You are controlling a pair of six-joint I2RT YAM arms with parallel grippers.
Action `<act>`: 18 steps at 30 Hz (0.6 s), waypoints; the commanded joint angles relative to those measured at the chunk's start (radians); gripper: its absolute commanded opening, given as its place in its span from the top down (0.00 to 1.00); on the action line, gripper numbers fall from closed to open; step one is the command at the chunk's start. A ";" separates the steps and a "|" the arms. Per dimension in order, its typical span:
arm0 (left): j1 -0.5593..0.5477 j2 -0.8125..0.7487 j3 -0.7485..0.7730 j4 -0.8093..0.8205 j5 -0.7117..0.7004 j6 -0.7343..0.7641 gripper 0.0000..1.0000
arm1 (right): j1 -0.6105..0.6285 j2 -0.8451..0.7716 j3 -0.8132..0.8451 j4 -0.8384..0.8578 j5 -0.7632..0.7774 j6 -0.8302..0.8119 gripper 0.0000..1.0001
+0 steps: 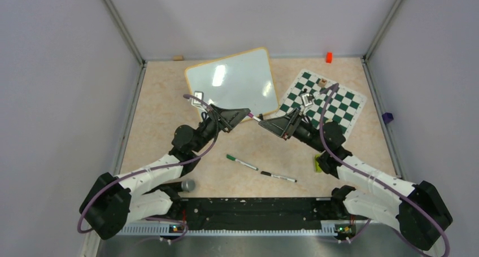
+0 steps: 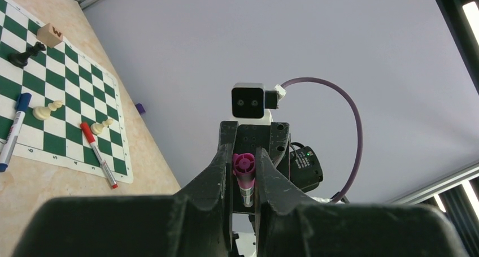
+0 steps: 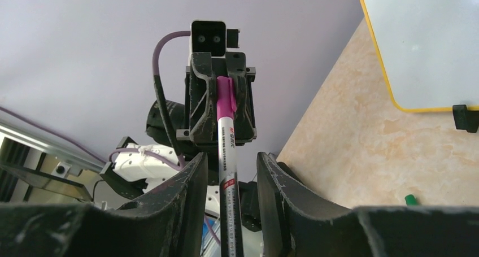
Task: Write a sentence on the whiteboard
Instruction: Open the pen cap from the whiteboard marker.
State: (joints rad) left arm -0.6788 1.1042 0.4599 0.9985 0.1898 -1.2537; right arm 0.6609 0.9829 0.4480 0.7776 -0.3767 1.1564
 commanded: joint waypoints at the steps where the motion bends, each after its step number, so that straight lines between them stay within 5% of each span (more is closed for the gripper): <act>1: -0.006 0.000 0.019 0.035 0.010 0.018 1.00 | 0.019 0.004 0.063 0.051 0.025 -0.009 0.63; 5: -0.010 0.003 0.019 0.043 0.008 0.016 1.00 | 0.021 0.020 0.079 0.050 0.024 -0.010 0.65; 12: -0.013 0.015 0.011 0.056 0.000 0.012 1.00 | 0.025 0.029 0.073 0.063 0.030 -0.002 0.95; 18: -0.014 -0.015 -0.012 0.056 -0.057 0.038 1.00 | 0.025 -0.015 0.033 0.053 0.046 0.006 1.00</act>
State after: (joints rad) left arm -0.6838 1.1099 0.4599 1.0111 0.1661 -1.2575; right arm 0.6670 1.0088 0.4782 0.7818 -0.3546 1.1561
